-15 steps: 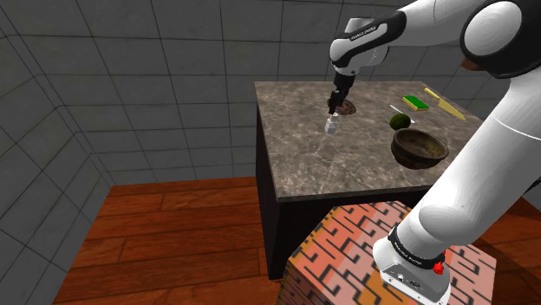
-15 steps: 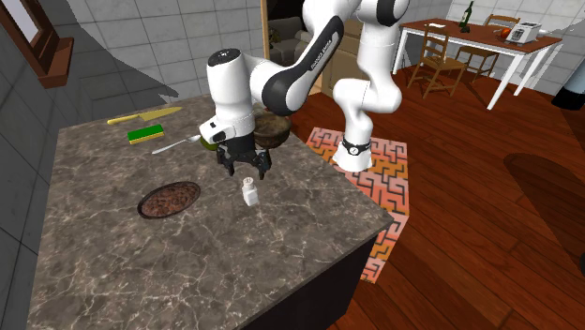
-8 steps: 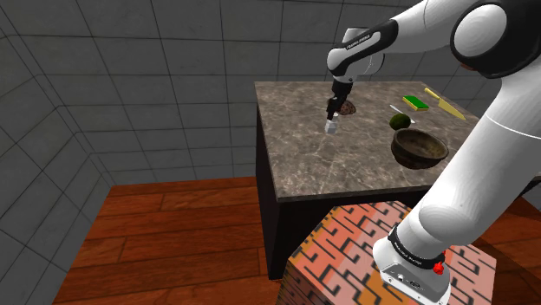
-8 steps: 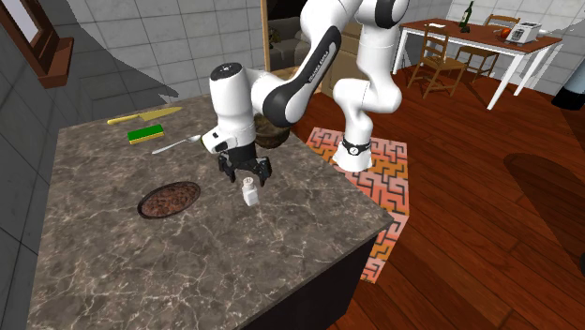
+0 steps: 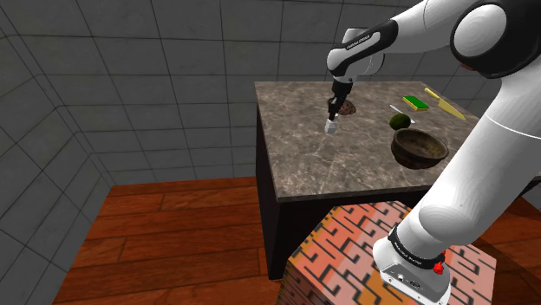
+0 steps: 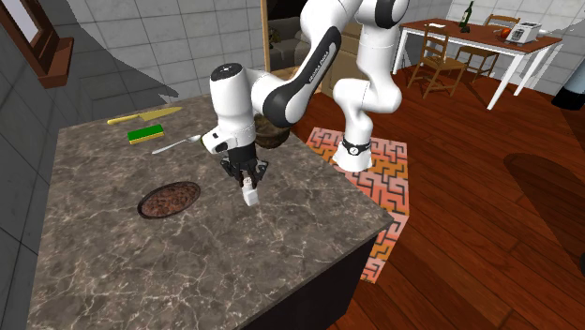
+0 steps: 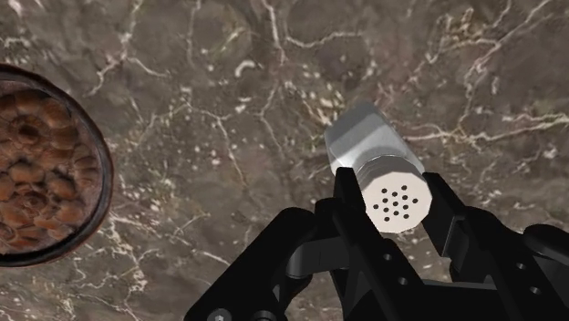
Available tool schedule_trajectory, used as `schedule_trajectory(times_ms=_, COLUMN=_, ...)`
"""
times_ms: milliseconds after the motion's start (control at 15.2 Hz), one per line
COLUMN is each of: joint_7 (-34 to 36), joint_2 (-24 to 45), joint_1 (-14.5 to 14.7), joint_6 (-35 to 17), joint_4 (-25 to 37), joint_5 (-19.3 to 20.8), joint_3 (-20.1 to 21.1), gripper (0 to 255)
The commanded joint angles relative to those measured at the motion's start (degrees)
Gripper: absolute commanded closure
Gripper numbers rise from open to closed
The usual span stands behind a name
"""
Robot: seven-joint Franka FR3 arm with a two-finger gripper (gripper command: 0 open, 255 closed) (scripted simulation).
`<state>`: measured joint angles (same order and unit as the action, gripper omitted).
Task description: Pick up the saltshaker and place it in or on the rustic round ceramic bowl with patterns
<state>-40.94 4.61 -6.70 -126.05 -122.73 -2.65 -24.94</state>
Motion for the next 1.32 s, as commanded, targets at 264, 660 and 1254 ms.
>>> schedule_trajectory(times_ms=264, joint_7=0.0, joint_2=0.0, joint_1=0.0, joint_6=0.0, joint_4=0.0, joint_5=0.0, joint_3=0.0, gripper=255)
schedule_trajectory(times_ms=660, joint_7=0.5, joint_2=-1.2, joint_1=0.1, joint_6=2.2, joint_4=1.1, joint_5=0.7, joint_3=0.0, gripper=255)
schedule_trajectory(times_ms=1254, joint_7=1.6, joint_2=-4.3, joint_1=0.3, joint_6=8.8, joint_4=5.0, joint_5=2.3, joint_3=0.0, gripper=255)
